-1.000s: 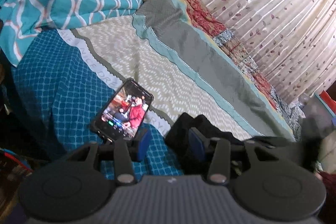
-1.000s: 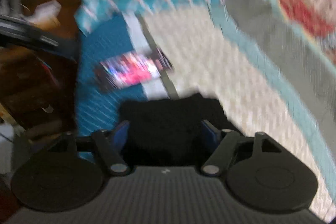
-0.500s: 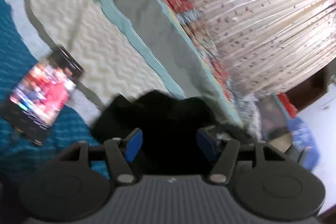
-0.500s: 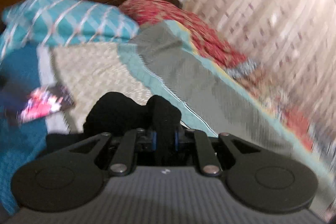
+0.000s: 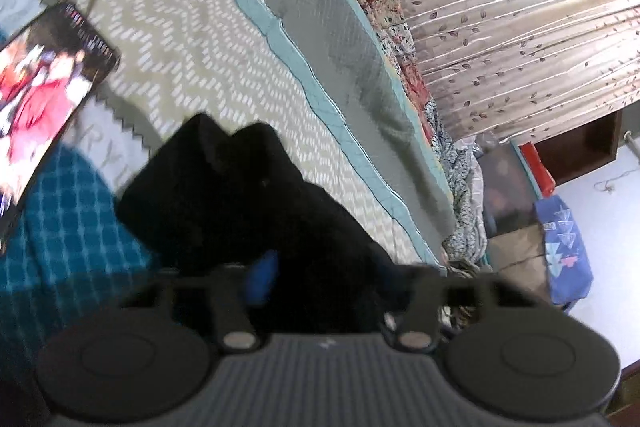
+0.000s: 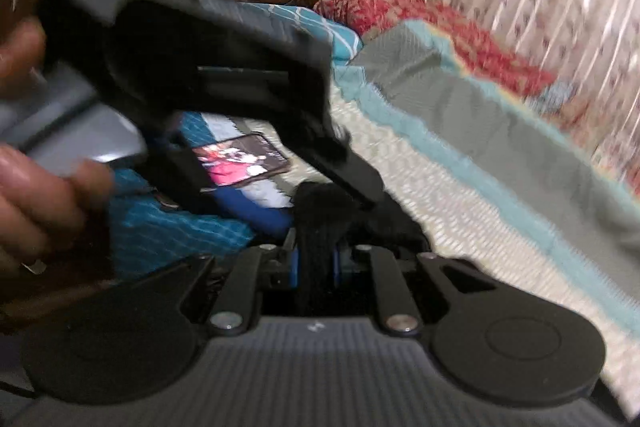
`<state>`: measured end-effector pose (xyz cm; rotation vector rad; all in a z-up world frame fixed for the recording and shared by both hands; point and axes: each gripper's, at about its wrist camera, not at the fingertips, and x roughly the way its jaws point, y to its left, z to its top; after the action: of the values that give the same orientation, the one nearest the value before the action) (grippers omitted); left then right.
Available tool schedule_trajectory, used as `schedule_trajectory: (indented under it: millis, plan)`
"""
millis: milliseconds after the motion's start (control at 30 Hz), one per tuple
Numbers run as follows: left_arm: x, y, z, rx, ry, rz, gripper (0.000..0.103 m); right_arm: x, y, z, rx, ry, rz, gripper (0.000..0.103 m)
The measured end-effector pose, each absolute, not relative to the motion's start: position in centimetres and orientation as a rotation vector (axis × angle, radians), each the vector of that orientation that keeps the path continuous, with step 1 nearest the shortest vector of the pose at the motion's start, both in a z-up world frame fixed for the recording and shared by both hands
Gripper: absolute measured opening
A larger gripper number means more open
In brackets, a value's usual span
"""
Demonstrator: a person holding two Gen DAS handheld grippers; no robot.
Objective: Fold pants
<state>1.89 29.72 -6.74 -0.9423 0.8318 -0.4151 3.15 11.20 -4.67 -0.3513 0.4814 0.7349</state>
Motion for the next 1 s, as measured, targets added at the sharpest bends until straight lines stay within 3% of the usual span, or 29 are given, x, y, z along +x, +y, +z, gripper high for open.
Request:
schedule_trajectory:
  millis: [100,267,433,500,567,733,900,967,1000]
  plan:
    - [2.4,30.3,-5.8,-0.956,0.764,-0.47,0.022,3.1,11.4,-4.2,-0.331,0.46,0.737,0.017]
    - [-1.7,30.7,-3.8,-0.73,0.541,-0.443,0.022,2.9,12.6,-4.1,-0.352,0.405,0.766,0.019]
    - [-2.9,32.2,-10.5,-0.835,0.818,-0.276,0.023,4.2,15.4,-9.5,-0.461,0.632,0.826,0.026]
    - [-3.7,32.5,-9.9,-0.828,0.799,-0.278,0.027,3.9,15.5,-9.9,-0.456,0.626,0.837,0.035]
    - [-4.4,33.0,-7.7,-0.79,0.729,-0.267,0.038,3.7,15.6,-9.1,-0.45,0.625,0.881,0.053]
    - [-1.7,33.9,-2.2,-0.705,0.602,-0.264,0.047,3.8,14.3,-7.6,-0.39,0.631,0.894,0.055]
    - [5.3,31.3,-2.5,-0.563,0.749,-0.302,0.055,2.9,11.6,-6.9,-0.312,0.638,0.856,0.055]
    - [8.0,30.5,-4.5,-0.559,0.865,-0.311,0.054,2.9,10.7,-6.6,-0.288,0.637,0.828,0.055]
    - [8.8,30.4,-5.5,-0.584,0.913,-0.319,0.048,3.0,10.3,-6.6,-0.277,0.636,0.815,0.055]
